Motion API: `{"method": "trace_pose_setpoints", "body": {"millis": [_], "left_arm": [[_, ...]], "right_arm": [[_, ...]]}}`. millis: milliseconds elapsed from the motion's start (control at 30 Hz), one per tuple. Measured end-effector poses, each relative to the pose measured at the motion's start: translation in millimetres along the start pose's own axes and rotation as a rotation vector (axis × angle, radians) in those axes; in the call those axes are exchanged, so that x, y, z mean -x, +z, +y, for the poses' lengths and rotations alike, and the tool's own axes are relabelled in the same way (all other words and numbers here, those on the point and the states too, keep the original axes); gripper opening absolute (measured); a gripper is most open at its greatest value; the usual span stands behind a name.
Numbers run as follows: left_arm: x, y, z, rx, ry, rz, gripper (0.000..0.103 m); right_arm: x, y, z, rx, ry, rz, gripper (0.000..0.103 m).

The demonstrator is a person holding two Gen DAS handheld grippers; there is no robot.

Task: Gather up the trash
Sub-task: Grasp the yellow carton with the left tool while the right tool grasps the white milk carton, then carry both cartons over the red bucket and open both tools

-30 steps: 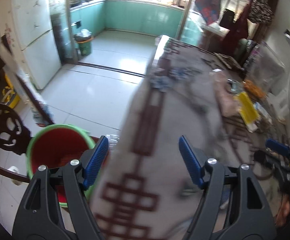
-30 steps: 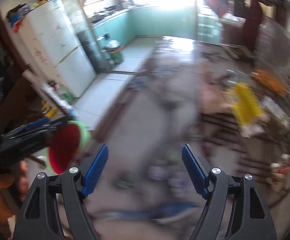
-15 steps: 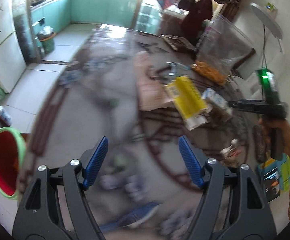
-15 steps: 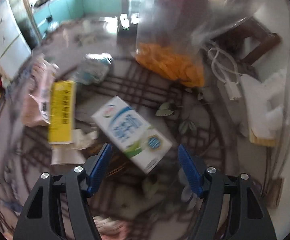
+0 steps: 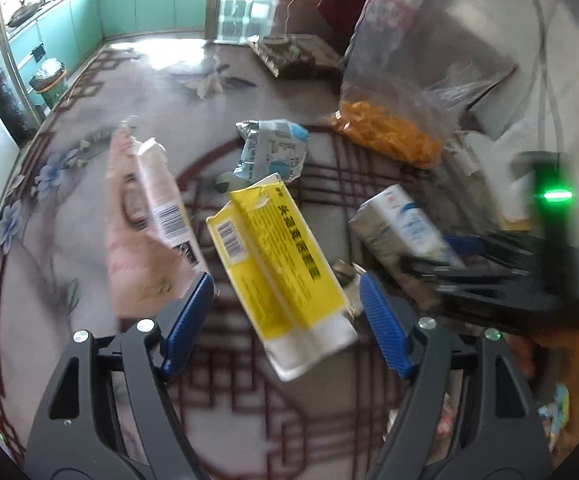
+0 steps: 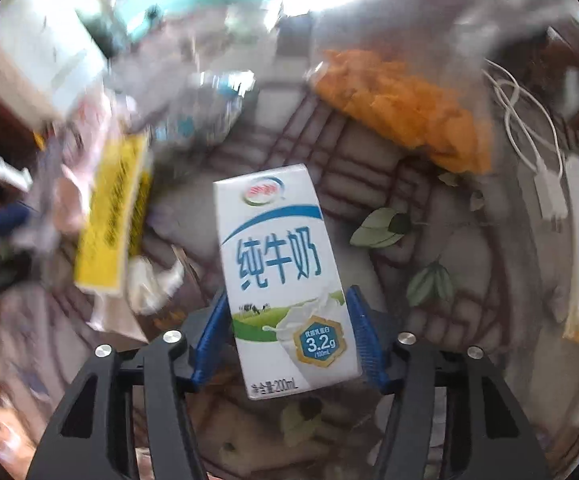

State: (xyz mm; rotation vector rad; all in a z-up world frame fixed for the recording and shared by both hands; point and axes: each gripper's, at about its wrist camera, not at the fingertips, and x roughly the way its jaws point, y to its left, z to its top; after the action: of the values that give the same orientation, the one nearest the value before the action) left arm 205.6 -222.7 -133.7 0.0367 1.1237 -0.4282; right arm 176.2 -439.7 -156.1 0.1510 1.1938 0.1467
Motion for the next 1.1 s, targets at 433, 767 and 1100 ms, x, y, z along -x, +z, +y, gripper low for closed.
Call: {"method": "trace_pose_setpoints", "body": {"millis": [433,767,1100], "left_arm": [[-46.0,8.1,-1.3,0.015,0.04,0.03,0.028],[43.5,-29.1,26.1,-0.012,-0.012,-0.059,0.022],[130.0,-85.0,83.8,0.0,0.039,-0.144,0.023]], "right_arm": [[56.2,-37.6,24.3,-0.132,-0.015,-0.212,0.052],[102.8,-50.8,89.7,-0.146,-0.012,-0.296,0.052],[129.6,-80.9,175.7,-0.109,0.004,-0.334,0.052]]}}
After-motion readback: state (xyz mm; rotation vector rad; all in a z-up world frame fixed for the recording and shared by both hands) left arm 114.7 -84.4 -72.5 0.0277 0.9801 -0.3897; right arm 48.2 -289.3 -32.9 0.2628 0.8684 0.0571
